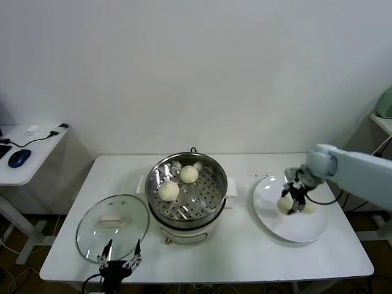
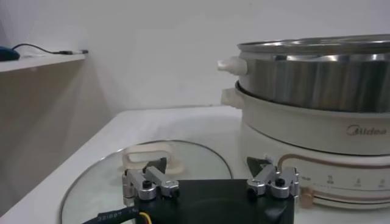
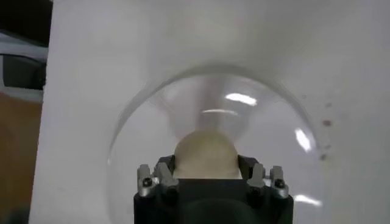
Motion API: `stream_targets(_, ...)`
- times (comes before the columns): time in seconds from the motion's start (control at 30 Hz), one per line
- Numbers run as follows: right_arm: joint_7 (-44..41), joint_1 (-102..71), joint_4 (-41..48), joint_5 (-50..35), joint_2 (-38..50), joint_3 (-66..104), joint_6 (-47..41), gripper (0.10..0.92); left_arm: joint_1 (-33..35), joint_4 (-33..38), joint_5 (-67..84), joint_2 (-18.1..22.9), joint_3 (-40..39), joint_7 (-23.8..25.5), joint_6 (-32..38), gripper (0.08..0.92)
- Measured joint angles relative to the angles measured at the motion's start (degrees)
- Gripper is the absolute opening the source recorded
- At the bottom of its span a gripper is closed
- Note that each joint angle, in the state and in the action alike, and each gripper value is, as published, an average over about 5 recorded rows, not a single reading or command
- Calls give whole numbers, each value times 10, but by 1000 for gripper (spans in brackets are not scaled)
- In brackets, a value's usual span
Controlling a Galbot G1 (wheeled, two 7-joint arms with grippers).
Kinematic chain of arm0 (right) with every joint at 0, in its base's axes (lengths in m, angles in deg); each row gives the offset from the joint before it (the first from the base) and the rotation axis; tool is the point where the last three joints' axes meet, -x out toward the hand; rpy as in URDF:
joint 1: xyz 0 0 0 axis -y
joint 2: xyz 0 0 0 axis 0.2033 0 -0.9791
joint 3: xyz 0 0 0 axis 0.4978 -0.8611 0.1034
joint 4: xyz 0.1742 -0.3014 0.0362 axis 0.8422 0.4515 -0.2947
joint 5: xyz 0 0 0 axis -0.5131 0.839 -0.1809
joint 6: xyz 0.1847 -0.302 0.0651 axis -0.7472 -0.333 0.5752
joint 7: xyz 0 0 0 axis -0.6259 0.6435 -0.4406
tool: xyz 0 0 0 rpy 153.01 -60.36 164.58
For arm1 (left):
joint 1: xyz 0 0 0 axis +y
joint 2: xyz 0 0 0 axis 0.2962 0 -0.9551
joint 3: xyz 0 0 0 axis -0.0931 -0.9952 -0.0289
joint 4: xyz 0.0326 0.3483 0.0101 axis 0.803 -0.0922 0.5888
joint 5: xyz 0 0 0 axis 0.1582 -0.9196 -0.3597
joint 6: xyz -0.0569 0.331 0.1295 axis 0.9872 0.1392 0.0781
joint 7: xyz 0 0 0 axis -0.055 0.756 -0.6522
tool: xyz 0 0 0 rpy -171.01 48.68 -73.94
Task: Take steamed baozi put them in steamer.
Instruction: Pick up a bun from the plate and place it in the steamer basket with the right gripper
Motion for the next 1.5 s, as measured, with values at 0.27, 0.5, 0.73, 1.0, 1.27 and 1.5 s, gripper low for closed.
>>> stream_targets(0.27, -31, 151, -33, -27, -105, -15, 102, 679, 0, 4, -7, 0, -3, 2, -4, 823)
stream_targets(0.5, -38, 191, -84, -31, -201, -13, 193, 679, 0, 7, -12, 5, -6, 2, -7, 823)
stream_targets(0.73, -35, 164, -99, 13, -272, -15, 267, 679, 6, 8, -14, 5, -8, 1, -5, 823)
stream_targets(1.0, -24, 106, -75, 60, -328, -20, 313, 679, 13, 9, -13, 4, -7, 1, -2, 823)
stream_targets(1.27, -11, 58, -51, 90, -360, -21, 335, 679, 10, 6, -12, 4, -7, 0, -2, 823)
stream_targets(1.5, -6, 33, -29, 105, -381, -18, 347, 689, 10, 7, -12, 5, -9, -1, -1, 823)
